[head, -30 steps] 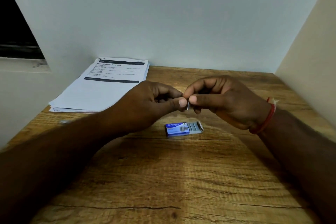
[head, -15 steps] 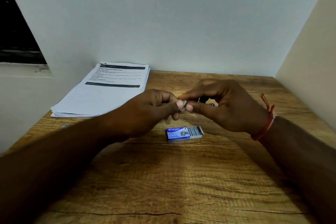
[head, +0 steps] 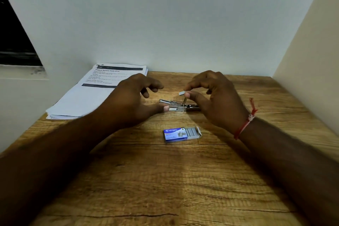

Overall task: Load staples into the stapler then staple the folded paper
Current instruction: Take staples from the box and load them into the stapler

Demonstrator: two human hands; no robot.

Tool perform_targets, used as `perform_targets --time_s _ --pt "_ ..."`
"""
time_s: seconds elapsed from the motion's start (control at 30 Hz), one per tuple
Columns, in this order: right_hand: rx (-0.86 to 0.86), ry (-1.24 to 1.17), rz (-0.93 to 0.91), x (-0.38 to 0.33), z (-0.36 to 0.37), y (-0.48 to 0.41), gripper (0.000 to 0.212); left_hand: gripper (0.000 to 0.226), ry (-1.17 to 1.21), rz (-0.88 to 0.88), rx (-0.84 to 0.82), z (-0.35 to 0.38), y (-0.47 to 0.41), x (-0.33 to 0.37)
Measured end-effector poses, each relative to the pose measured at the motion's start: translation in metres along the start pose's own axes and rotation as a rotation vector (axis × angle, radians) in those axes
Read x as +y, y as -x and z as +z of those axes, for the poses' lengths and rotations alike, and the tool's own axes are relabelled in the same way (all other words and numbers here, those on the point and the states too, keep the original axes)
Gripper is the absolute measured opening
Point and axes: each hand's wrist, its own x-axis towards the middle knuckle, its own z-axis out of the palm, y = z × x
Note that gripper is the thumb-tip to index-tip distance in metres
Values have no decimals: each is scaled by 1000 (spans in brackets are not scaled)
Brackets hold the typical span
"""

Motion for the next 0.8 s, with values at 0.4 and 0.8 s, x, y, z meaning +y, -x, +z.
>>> perform_targets --time_s 0.4,0.8 --pt "-140 243 -27 -19 13 0 6 27 36 -22 -40 15 -3 -9" --pt "-224 280 -20 -22 3 0 8 13 125 -36 -25 18 -2 -5"
